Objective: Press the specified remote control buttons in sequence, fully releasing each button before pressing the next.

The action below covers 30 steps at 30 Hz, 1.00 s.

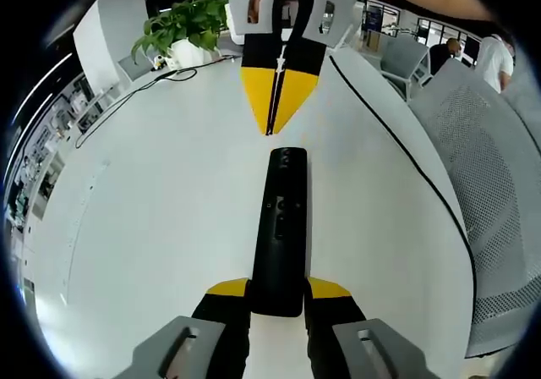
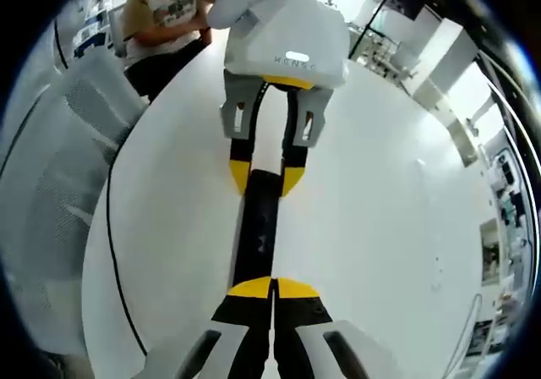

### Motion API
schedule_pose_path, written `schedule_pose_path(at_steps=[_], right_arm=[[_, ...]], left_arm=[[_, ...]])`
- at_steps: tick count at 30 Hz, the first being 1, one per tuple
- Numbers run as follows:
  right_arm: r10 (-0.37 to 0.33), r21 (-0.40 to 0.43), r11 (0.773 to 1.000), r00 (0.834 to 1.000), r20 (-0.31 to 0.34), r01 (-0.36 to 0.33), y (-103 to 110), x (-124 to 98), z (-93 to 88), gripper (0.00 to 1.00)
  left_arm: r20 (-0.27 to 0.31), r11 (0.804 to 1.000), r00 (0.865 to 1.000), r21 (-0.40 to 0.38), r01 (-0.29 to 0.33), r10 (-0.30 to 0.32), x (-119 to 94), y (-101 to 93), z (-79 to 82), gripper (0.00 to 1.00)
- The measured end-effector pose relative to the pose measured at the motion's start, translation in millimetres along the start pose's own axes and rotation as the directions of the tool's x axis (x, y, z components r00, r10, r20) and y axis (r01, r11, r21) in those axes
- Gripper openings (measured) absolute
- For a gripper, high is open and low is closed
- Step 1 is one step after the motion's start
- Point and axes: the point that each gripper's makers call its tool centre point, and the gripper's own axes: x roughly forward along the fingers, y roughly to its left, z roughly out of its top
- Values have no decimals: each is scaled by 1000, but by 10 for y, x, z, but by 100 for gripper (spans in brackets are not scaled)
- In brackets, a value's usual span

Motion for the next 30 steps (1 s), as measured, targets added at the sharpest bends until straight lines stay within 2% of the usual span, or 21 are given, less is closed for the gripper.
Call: schedule_pose_path(at_steps=[14,30], right_arm=[[2,2,1000,1000,2,-2,-12,14,8,0],[31,-2,1000,999,15,-31,38,163,37,0]], left_arm=[[3,1000,1000,-1,2,-2,1,11,-5,24],[5,1000,1000,0,4,-4,3,8,-1,24]])
